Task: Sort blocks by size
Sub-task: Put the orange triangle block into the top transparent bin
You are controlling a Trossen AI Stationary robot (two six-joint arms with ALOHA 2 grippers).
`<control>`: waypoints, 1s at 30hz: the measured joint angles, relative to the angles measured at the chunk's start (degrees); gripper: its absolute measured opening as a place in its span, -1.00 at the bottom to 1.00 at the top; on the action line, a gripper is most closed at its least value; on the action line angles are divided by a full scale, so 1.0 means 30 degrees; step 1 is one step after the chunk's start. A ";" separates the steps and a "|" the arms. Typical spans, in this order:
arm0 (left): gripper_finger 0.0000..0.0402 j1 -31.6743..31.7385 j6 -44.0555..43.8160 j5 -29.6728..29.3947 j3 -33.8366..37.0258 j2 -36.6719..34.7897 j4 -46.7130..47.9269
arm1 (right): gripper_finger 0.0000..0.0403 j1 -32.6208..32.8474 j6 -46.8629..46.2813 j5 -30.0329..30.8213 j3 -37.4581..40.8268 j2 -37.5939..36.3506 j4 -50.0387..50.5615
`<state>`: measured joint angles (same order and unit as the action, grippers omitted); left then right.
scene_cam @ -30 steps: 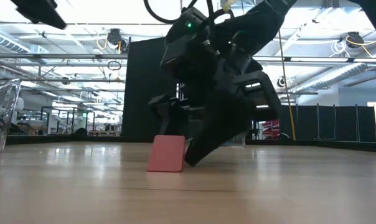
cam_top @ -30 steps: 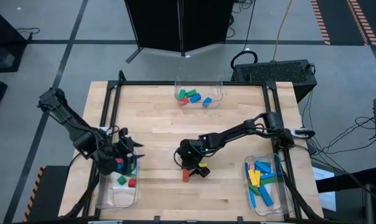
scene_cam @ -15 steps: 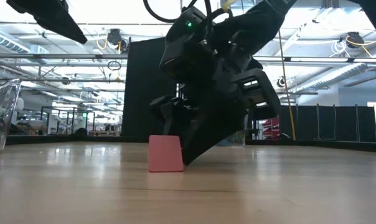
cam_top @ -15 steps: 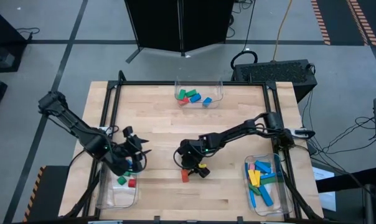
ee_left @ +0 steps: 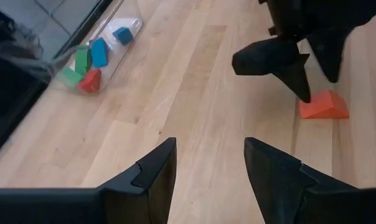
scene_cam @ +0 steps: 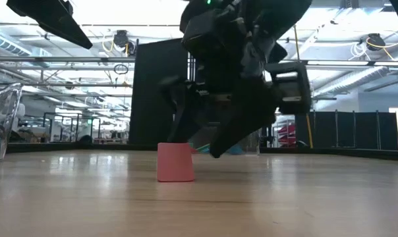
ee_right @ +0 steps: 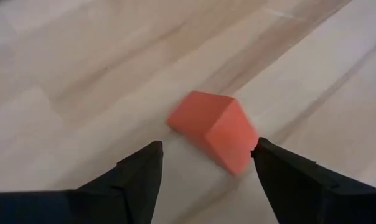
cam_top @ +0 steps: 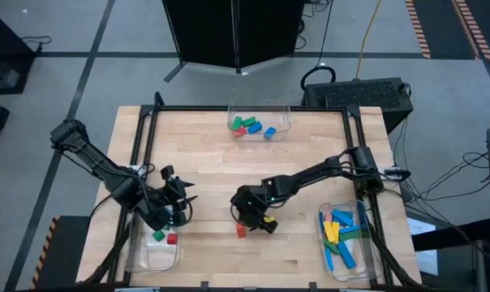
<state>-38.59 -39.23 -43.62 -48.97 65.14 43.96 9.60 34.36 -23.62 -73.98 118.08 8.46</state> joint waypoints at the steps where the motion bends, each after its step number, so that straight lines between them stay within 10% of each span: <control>1: -0.06 0.0000 0.0277 -0.0004 -0.0004 0.0000 -0.0054 | 0.20 0.0142 0.0693 0.0658 -0.0150 0.0000 0.0208; 30: -0.06 0.1763 0.1889 0.1001 0.0000 -0.0007 -0.0849 | 0.28 0.0506 0.6340 0.0381 -0.6189 0.2569 0.6208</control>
<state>-33.30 -33.56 -40.62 -48.97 65.12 41.41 11.11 53.38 -22.48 -92.55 125.79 27.09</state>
